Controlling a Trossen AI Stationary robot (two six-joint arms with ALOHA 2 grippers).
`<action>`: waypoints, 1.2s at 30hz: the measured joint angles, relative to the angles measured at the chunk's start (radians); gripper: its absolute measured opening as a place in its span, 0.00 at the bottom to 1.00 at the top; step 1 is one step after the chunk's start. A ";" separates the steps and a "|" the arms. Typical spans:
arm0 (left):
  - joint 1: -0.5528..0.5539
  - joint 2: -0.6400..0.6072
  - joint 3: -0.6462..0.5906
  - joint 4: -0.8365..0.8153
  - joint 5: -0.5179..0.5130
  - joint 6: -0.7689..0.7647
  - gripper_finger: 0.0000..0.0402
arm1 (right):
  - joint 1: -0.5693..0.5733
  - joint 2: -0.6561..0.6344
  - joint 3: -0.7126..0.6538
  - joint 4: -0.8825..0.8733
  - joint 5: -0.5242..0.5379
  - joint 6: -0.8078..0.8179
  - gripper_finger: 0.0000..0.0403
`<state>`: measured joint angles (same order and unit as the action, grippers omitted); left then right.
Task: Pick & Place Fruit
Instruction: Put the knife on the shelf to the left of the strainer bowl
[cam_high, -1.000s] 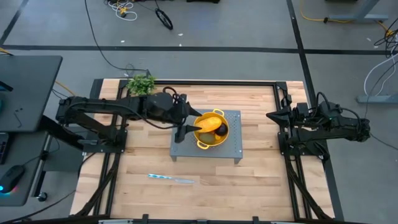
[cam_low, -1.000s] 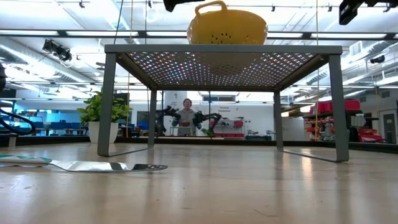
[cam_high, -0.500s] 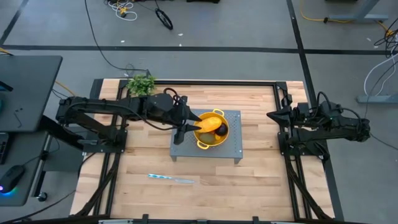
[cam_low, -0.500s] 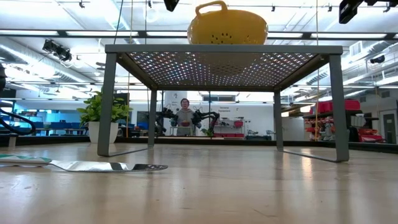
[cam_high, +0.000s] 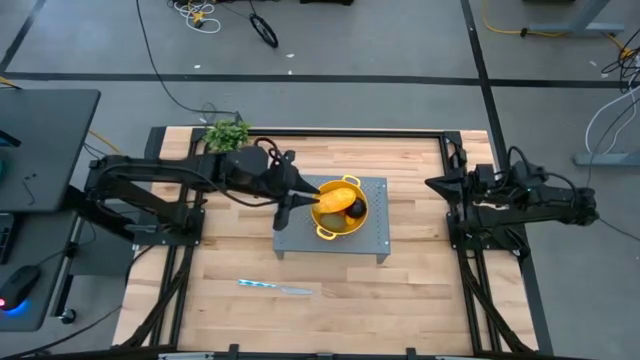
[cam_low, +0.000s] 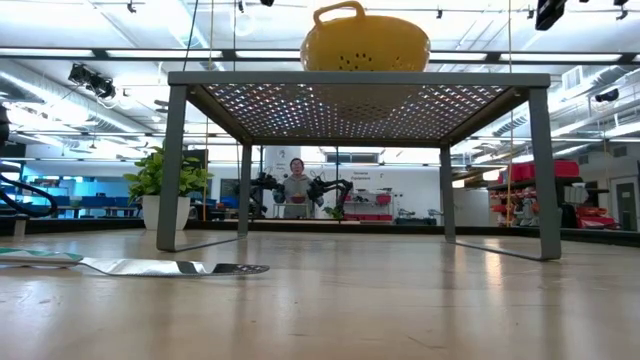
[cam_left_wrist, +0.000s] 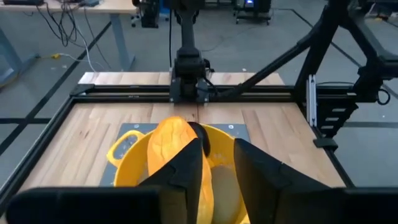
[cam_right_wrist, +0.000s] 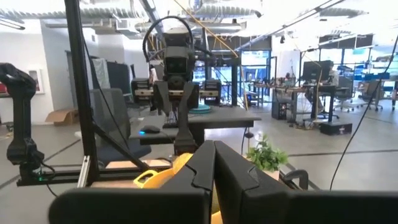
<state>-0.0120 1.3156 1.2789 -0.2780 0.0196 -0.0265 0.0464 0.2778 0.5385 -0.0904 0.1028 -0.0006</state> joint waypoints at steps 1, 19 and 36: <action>0.000 -0.006 0.000 -0.002 0.000 0.000 0.24 | 0.000 0.011 0.000 0.011 0.000 0.000 0.04; -0.005 -0.077 0.000 -0.026 0.012 0.000 0.07 | 0.001 0.128 0.001 0.083 -0.029 0.000 0.04; -0.184 -0.106 0.000 -0.196 0.107 -0.021 0.01 | 0.001 0.129 0.001 0.117 -0.028 -0.008 0.04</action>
<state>-0.1959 1.2097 1.2789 -0.4736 0.1262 -0.0470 0.0475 0.4065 0.5392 0.0269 0.0746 -0.0084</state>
